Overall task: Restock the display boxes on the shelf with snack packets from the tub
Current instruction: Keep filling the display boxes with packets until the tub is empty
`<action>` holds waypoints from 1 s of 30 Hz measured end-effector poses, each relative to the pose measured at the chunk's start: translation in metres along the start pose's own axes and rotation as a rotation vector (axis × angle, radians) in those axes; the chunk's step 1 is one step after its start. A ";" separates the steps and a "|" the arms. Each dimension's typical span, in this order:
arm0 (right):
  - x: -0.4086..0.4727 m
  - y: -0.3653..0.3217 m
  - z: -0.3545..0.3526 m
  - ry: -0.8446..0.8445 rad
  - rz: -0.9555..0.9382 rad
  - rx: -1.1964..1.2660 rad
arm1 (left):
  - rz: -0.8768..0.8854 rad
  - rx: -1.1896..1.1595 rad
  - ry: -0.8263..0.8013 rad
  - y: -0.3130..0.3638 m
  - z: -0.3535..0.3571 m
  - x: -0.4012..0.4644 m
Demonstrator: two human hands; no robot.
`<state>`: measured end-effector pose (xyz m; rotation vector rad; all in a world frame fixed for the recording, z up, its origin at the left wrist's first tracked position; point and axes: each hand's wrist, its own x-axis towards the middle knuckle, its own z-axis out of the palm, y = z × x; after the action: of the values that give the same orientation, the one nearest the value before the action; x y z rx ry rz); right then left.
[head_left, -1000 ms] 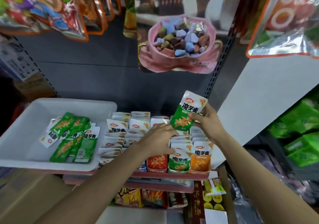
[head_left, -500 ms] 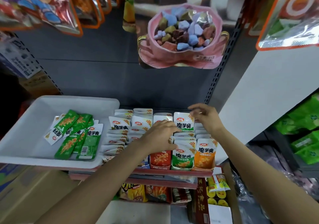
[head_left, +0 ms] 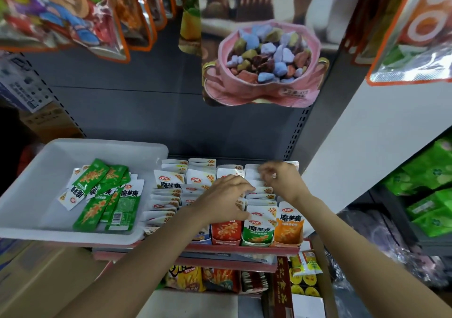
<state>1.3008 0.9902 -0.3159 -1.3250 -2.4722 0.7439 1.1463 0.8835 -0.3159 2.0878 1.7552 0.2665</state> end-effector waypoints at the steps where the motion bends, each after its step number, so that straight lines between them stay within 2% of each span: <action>1: 0.000 -0.008 -0.001 0.034 -0.007 0.044 | -0.008 -0.031 0.027 -0.003 -0.002 -0.003; 8: 0.004 -0.092 0.024 0.004 -0.144 0.161 | -0.103 -0.335 0.395 -0.047 -0.024 -0.050; 12: 0.012 -0.148 0.048 0.013 -0.194 0.200 | -0.142 -0.466 0.501 -0.080 -0.040 -0.086; 17: 0.028 -0.230 0.104 -0.108 -0.251 0.207 | -0.437 -0.490 0.579 -0.161 -0.046 -0.142; 20: 0.039 -0.265 0.153 -0.226 -0.200 0.089 | -0.628 -0.420 0.495 -0.209 -0.048 -0.168; 23: 0.048 -0.283 0.205 -0.388 -0.120 -0.085 | -0.757 -0.344 0.308 -0.252 -0.043 -0.182; 26: 0.052 -0.291 0.237 -0.502 -0.066 -0.187 | -0.807 -0.253 0.076 -0.284 -0.034 -0.186; 30: 0.052 -0.289 0.265 -0.650 -0.039 -0.224 | -0.882 -0.163 -0.102 -0.309 -0.020 -0.183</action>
<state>0.9526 0.8144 -0.3849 -1.2417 -3.1552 1.0467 0.8251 0.7496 -0.4073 1.0388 2.2872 0.0350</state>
